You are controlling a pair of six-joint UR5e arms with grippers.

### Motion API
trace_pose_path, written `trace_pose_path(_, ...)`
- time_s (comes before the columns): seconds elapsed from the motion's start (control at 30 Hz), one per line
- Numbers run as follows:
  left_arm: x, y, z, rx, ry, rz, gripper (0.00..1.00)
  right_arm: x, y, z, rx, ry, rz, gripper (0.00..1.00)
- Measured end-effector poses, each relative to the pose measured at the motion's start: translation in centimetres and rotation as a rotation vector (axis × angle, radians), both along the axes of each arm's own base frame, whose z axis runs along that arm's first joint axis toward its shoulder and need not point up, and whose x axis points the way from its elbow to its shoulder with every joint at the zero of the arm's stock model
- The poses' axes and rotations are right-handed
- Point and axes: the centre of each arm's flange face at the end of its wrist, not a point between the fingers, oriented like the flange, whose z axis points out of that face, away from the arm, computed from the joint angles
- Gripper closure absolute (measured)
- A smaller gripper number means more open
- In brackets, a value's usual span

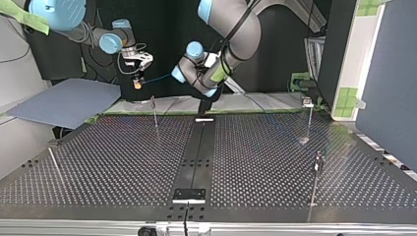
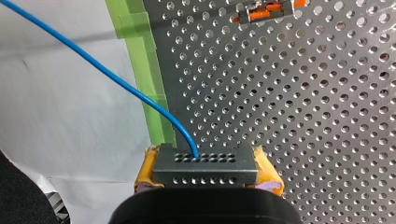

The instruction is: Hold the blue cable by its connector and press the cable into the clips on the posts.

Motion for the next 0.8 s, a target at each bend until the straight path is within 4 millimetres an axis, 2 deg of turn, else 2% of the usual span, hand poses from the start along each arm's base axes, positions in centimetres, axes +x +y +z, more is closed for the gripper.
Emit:
trace_pose_path(0.13, -1.1, 1.0, -2.4, 0.033, 0.024, -0.012, 0.0, 0.1, 0.0, 0.0, 0.0, 0.001, 0.001, 1.0)
trace_pose_path(0.17, -1.5, 1.2, -3.1, 0.044, 0.031, -0.015, 0.15, 0.1, 0.1, 0.0, 0.0, 0.001, 0.002, 1.0)
trace_pose_path(0.2, -1.8, 1.4, -3.6, 0.052, 0.036, -0.017, 0.41, 0.1, 0.1, 0.0, 0.0, 0.001, 0.002, 1.0)
trace_pose_path(0.23, -2.0, 1.6, -4.1, 0.059, 0.041, -0.02, 0.41, 0.2, 0.1, 0.0, 0.0, 0.001, 0.003, 1.0)
trace_pose_path(0.27, -2.4, 1.8, -4.8, 0.066, 0.048, -0.021, 0.61, 0.2, 0.1, 0.0, 0.0, 0.001, 0.003, 1.0)
trace_pose_path(0.3, -2.6, 2.0, -5.2, 0.071, 0.053, -0.021, 0.9, 0.2, 0.1, 0.0, 0.0, 0.001, 0.004, 1.0)
trace_pose_path(0.33, -2.8, 2.2, -5.7, 0.076, 0.058, -0.02, 0.9, 0.2, 0.1, 0.0, 0.0, 0.001, 0.004, 1.0)
trace_pose_path(0.37, -3.1, 2.4, -6.2, 0.083, 0.062, -0.021, 1.0, 0.3, 0.2, 0.0, 0.0, 0.001, 0.005, 1.0)
trace_pose_path(0.53, -3.8, 2.8, -7.1, 0.123, 0.052, -0.045, 1.0, 0.5, 0.2, 0.0, 0.001, 0.001, 0.008, 1.0)
trace_pose_path(0.8, -4.3, 3.3, -6.6, 0.217, 0.047, -0.079, 1.0, 0.6, 0.4, 0.0, 0.003, 0.002, 0.012, 1.0)
